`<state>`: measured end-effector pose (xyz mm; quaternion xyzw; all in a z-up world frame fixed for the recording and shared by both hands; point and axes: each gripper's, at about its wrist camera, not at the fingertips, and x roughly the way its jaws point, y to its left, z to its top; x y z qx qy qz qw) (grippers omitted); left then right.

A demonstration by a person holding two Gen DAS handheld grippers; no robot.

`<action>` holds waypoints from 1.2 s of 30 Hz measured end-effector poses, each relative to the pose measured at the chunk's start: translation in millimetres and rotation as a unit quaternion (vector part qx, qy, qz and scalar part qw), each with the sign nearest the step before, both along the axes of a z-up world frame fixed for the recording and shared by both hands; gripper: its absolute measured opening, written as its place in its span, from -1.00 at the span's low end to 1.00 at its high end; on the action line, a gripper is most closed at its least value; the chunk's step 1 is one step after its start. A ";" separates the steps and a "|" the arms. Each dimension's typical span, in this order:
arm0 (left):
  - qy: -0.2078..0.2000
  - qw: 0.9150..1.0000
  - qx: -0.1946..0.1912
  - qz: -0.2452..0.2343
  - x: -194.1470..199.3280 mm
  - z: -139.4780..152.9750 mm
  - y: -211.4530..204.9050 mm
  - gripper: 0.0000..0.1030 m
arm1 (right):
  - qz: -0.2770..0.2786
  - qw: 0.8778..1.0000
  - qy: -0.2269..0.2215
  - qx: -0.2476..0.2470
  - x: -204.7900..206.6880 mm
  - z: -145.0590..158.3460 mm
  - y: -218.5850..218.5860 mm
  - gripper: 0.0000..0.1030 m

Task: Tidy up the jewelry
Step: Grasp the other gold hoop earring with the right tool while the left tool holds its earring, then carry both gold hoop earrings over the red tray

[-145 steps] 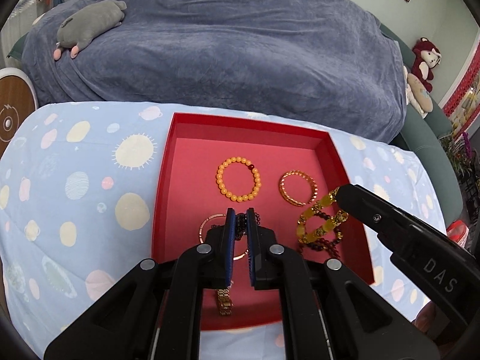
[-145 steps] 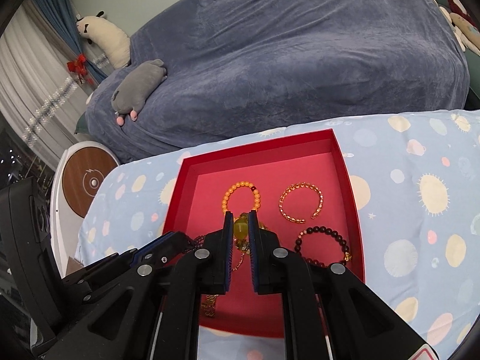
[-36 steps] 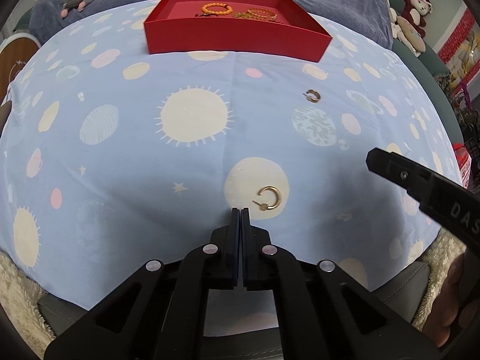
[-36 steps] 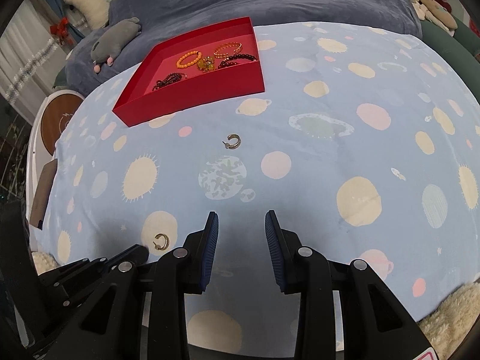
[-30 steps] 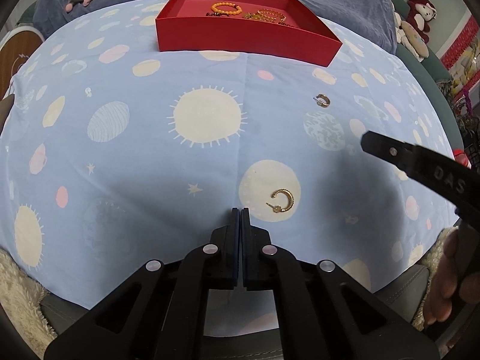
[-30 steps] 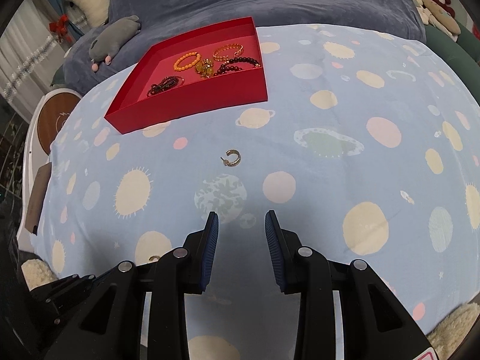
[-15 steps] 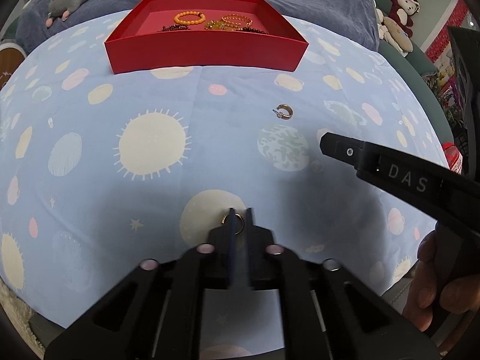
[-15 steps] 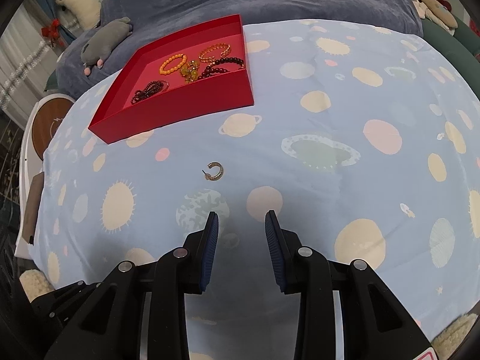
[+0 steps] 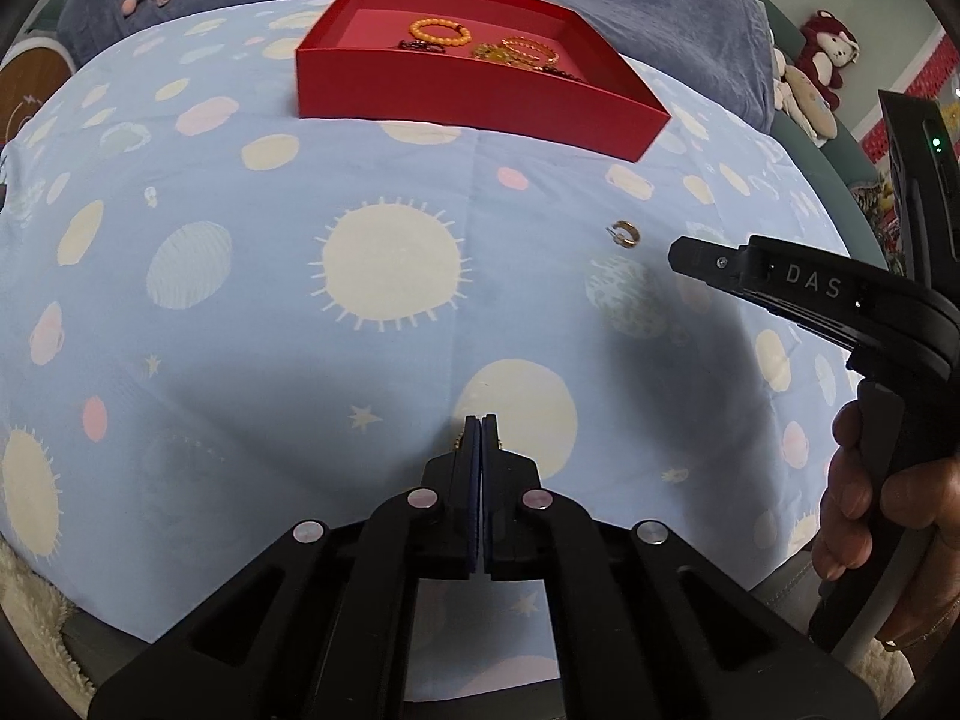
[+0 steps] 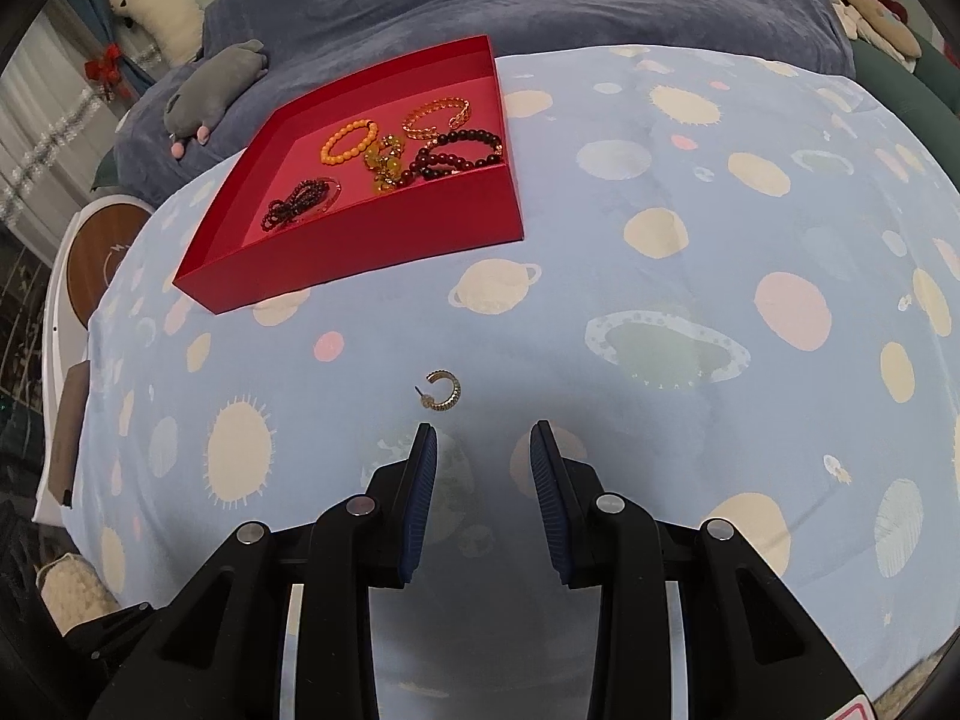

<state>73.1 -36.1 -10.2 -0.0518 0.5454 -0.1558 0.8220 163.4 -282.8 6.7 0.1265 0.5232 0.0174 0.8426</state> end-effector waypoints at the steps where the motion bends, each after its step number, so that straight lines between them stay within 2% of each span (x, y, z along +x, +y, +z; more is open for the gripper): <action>1: 0.001 1.000 -0.001 0.002 0.6 0.3 1.4 -1.00 | 0.002 1.000 0.001 -0.001 1.9 -0.4 1.2 -0.37; 8: 0.005 1.000 -0.003 0.009 3.4 0.1 5.2 -1.00 | 0.014 1.000 0.000 -0.010 19.8 -3.7 10.0 -0.37; 15: 0.001 1.000 -0.010 -0.007 -4.8 4.8 -3.7 -0.97 | 0.026 0.999 0.005 -0.019 34.8 -11.6 16.6 -0.38; 16: 0.004 1.000 -0.009 -0.007 -5.8 3.8 -5.1 -0.96 | 0.028 0.999 0.006 -0.019 35.7 -12.6 18.2 -0.43; 18: 0.008 1.000 -0.010 -0.007 -7.3 1.9 -6.3 -0.78 | 0.033 0.999 0.007 -0.023 37.2 -14.9 21.6 -0.46; 20: 0.009 1.000 -0.007 -0.007 -7.8 0.5 -7.6 -0.69 | 0.040 0.999 0.006 -0.032 38.0 -16.8 25.9 -0.66; 25: 0.005 1.000 -0.002 -0.006 -7.1 -0.6 -9.8 -0.64 | 0.046 0.998 -0.001 -0.050 40.7 -18.2 32.1 -0.66; 30: -0.015 1.000 0.013 0.009 -6.4 5.0 -6.7 -0.51 | 0.045 0.998 -0.005 -0.043 36.8 -14.3 30.4 -0.67; 36: -0.007 1.000 0.025 0.016 -4.2 -5.0 -4.4 -0.50 | 0.033 0.999 -0.006 -0.028 24.2 -9.6 22.2 -0.67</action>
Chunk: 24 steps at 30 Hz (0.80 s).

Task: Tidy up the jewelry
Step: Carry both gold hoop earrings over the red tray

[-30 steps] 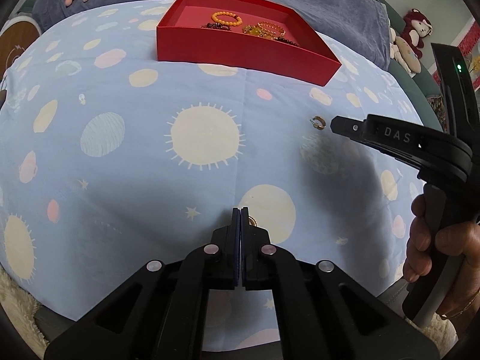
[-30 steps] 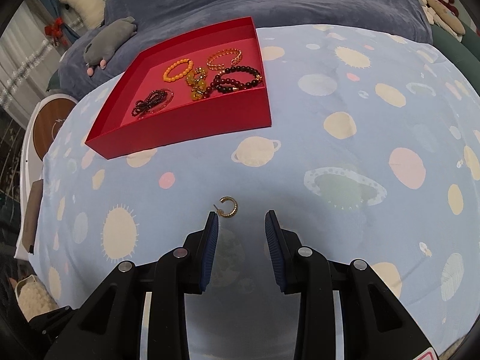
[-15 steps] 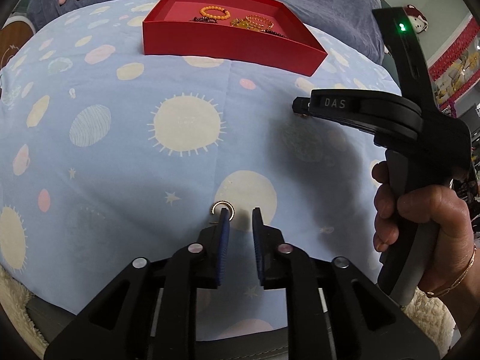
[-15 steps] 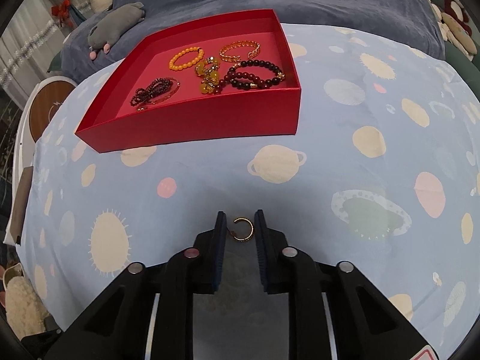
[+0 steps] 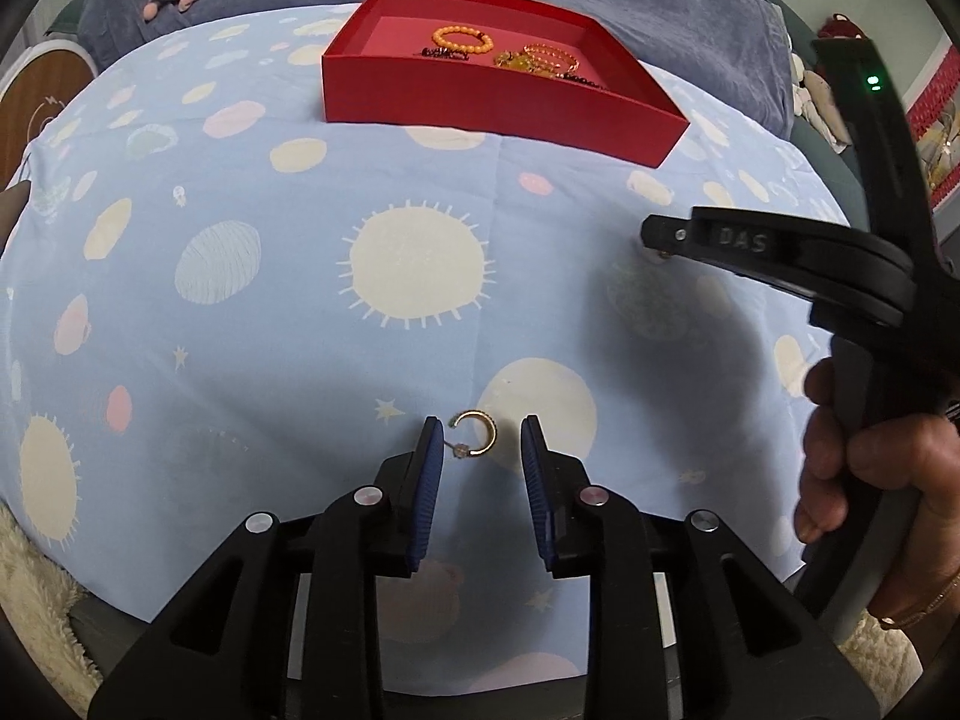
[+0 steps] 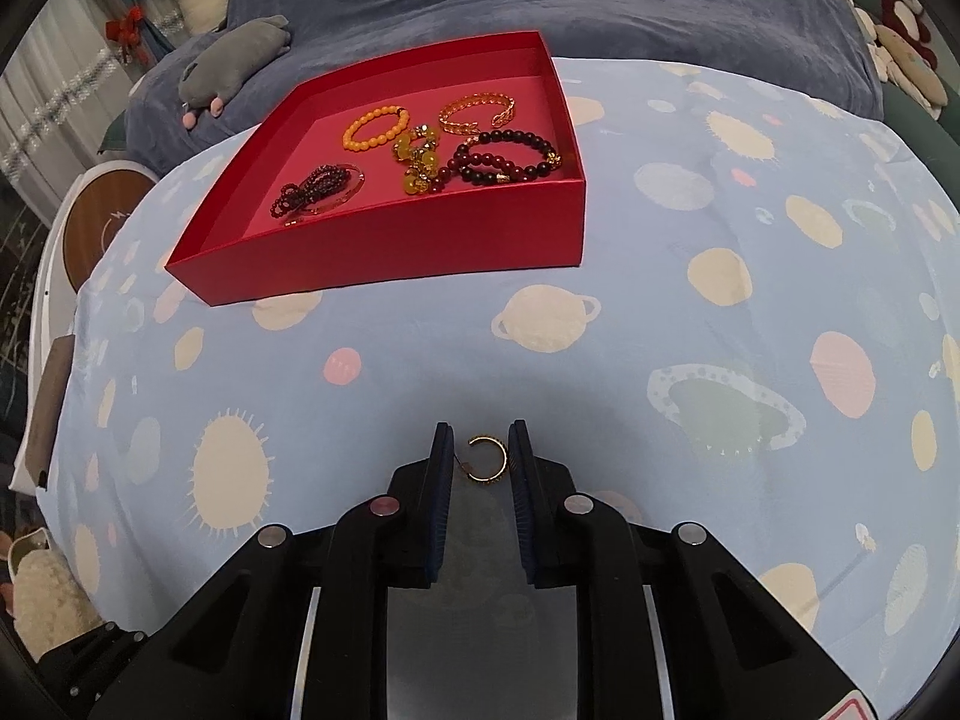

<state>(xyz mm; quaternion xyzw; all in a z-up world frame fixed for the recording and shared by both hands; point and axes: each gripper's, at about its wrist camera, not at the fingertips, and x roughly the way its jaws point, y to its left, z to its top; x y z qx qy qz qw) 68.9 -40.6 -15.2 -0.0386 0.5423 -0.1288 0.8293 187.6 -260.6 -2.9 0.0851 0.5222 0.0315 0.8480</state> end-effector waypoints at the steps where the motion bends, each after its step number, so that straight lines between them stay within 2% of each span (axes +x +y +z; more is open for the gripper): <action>1: -0.001 1.000 0.003 -0.001 -0.5 -1.3 -0.5 -0.50 | -0.001 1.000 0.000 0.001 -2.2 0.3 -0.7 -0.67; 6: -0.010 1.000 0.012 -0.003 0.0 -0.1 -2.5 -0.53 | -0.006 1.000 0.001 0.009 -12.4 2.8 -3.0 -0.67; 8: -0.010 1.000 0.013 -0.002 1.6 -0.2 -1.9 -0.65 | -0.006 1.000 0.000 0.011 -16.9 4.5 -2.4 -0.67; 17: -0.006 1.000 0.008 -0.001 -1.2 3.0 2.5 -0.66 | -0.013 1.000 -0.001 0.024 -39.0 11.8 -2.8 -0.66; 24: -0.012 1.000 0.001 0.008 -1.9 19.8 9.9 -0.67 | -0.015 0.999 -0.014 0.031 -55.3 29.1 -3.8 -0.66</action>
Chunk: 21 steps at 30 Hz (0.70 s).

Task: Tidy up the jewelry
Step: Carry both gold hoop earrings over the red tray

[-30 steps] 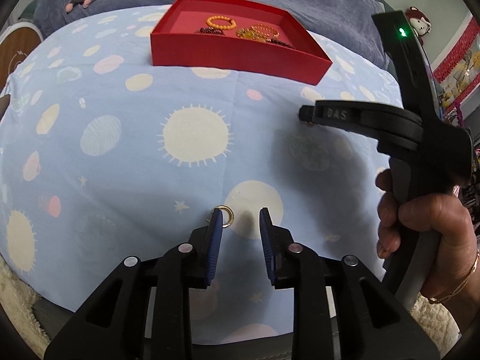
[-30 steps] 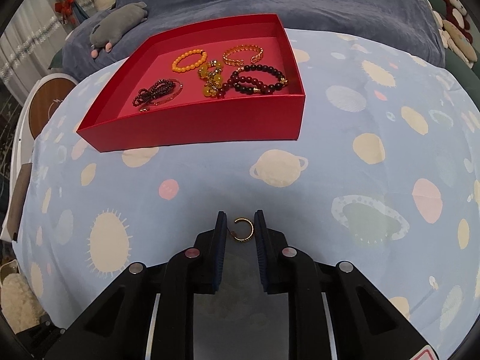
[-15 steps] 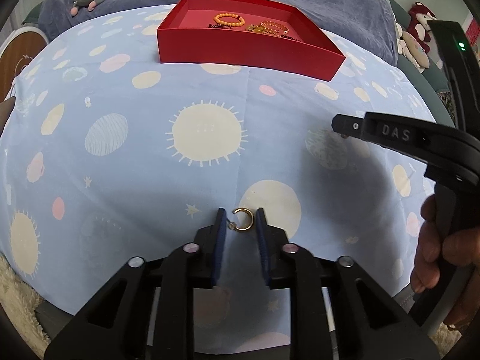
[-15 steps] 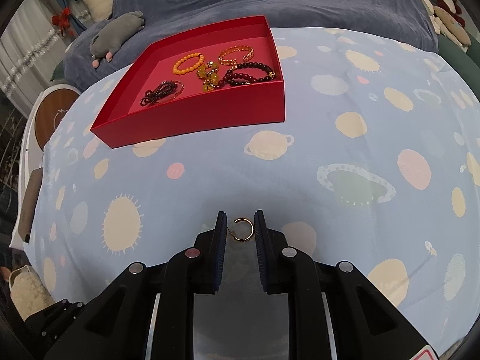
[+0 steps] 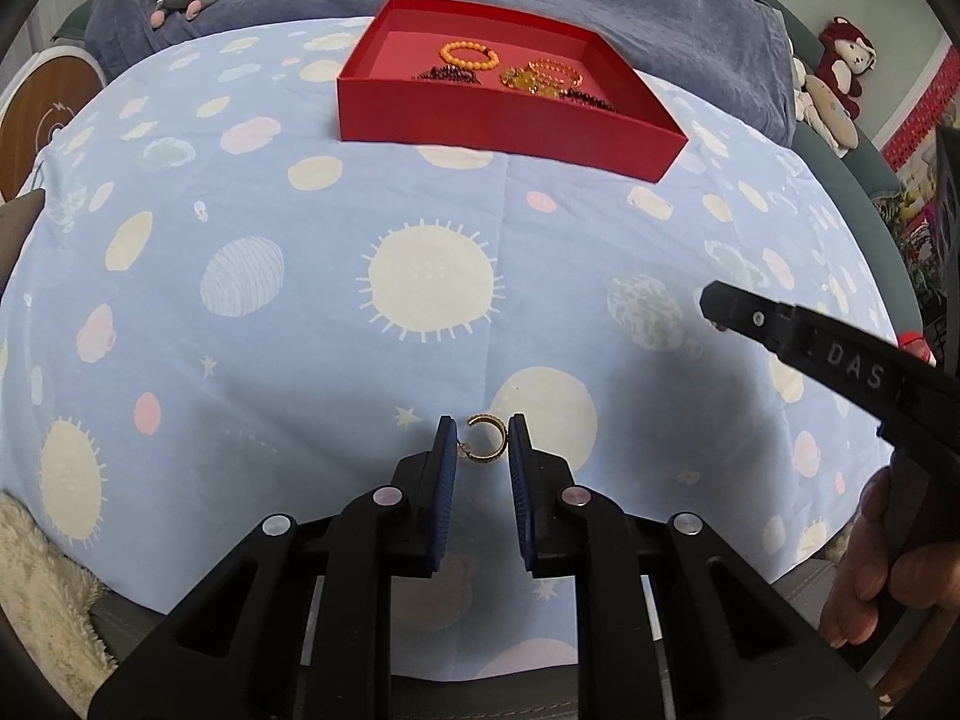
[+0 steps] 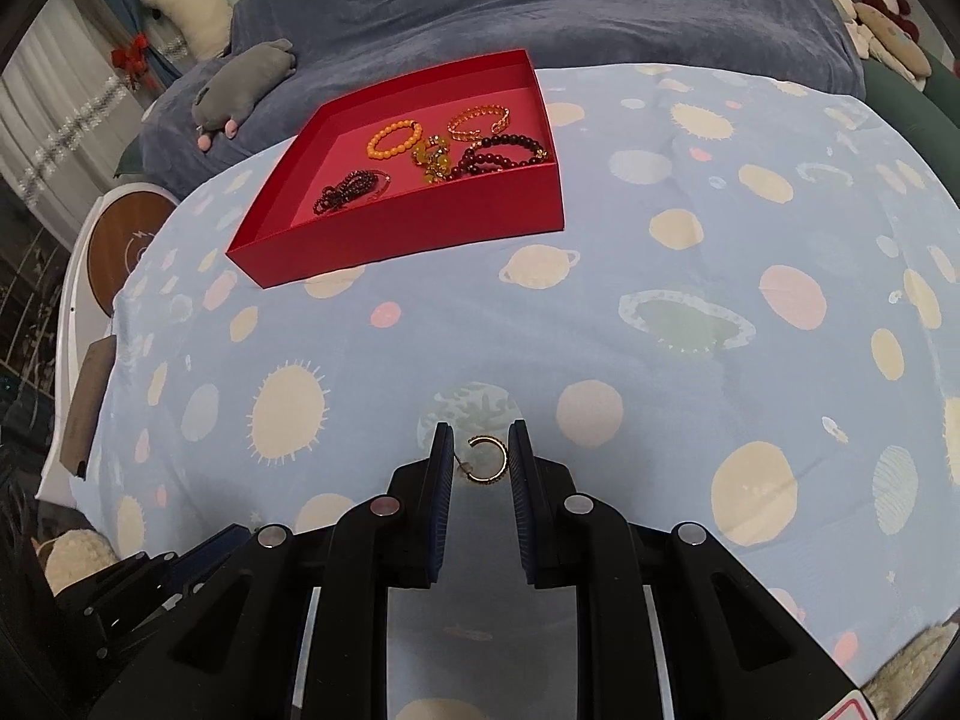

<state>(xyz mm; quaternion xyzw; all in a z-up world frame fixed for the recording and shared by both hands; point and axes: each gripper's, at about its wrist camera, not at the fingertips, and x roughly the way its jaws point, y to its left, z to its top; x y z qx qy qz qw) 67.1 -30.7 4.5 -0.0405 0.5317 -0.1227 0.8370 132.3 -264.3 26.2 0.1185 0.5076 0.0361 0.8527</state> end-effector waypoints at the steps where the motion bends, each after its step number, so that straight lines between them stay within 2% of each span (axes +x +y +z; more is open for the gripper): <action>1: -0.001 1.000 -0.001 0.001 0.6 2.9 0.5 -0.67 | -0.001 1.000 -0.002 0.001 -1.5 2.9 -0.1 -0.66; 12: -0.035 0.999 -0.002 0.008 20.1 48.0 3.3 -0.67 | 0.002 0.999 -0.037 0.008 -7.8 41.2 4.6 -0.66; 21: -0.074 0.997 -0.007 0.006 56.9 82.9 -2.4 -0.66 | 0.019 0.997 -0.068 0.009 17.1 69.6 13.4 -0.66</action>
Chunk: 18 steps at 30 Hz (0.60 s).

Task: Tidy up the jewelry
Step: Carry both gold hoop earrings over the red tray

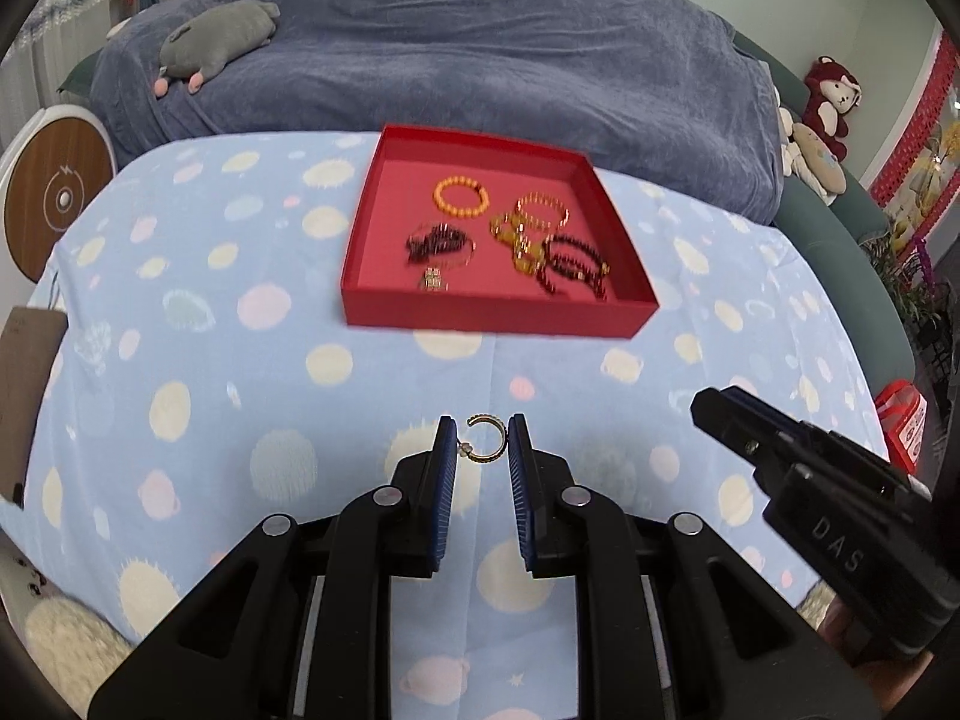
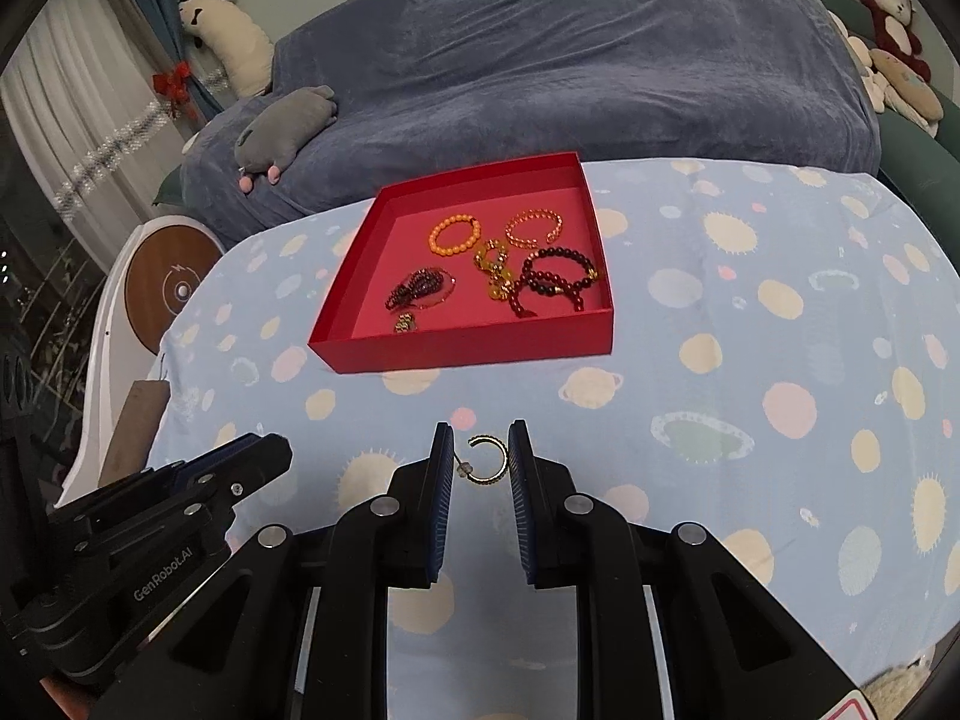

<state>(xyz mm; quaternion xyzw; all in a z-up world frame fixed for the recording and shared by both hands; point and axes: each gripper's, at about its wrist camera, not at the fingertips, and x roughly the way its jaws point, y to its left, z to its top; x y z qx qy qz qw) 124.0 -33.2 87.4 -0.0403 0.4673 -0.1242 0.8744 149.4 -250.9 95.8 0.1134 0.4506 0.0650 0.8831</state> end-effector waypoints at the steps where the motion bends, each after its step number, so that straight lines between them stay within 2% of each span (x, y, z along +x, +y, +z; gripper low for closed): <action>1: -0.004 1.000 0.001 0.000 6.8 4.1 -1.3 -0.66 | 0.002 1.000 -0.003 0.000 4.4 2.7 0.7 -0.66; 9: -0.031 1.000 -0.001 -0.003 57.9 24.3 -7.9 -0.66 | 0.016 0.999 -0.030 -0.006 53.3 23.3 9.6 -0.66; 18: -0.038 0.999 0.003 -0.003 116.1 26.3 -18.1 -0.66 | 0.024 0.999 -0.033 -0.018 109.2 19.9 16.4 -0.66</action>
